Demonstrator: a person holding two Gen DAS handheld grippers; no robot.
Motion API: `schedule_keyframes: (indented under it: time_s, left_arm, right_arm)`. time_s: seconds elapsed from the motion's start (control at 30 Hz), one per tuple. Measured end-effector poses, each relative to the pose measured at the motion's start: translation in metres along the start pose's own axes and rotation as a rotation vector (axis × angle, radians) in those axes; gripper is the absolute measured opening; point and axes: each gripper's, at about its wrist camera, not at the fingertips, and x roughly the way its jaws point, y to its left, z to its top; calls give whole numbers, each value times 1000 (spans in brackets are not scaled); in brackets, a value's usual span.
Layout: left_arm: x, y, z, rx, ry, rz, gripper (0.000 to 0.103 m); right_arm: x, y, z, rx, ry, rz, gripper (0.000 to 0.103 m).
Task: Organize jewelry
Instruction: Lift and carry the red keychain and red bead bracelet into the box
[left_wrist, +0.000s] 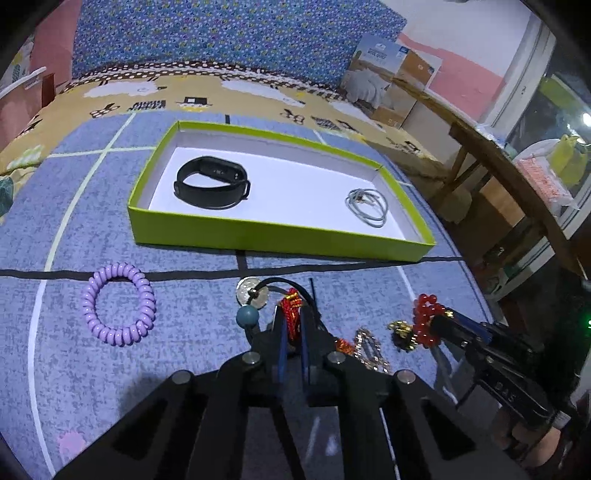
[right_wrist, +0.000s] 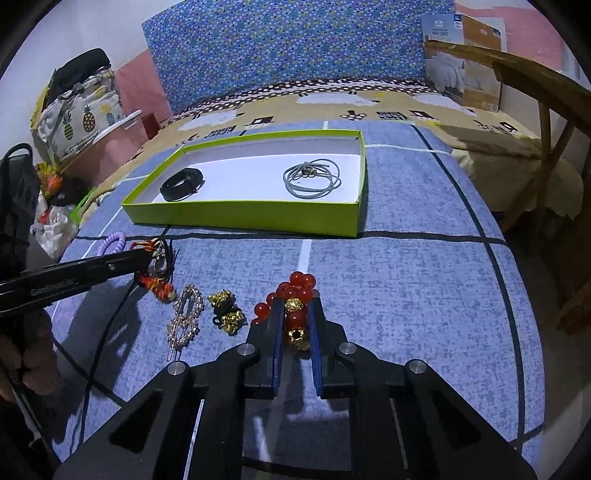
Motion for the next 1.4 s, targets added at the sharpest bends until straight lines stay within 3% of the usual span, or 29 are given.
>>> schedule_keyframes:
  time_s: [0.4, 0.87, 1.4]
  left_arm:
    - [-34, -1, -7, 37, -57, -16, 6]
    - [-55, -14, -6, 131, -122, 17, 6]
    - [-47, -17, 30, 230, -145, 63, 7]
  right_arm:
    - [-19, 1, -10, 6, -40, 13, 12]
    - [-43, 9, -7, 14, -102, 49, 12]
    - [-39, 18, 25, -47, -133, 60, 12]
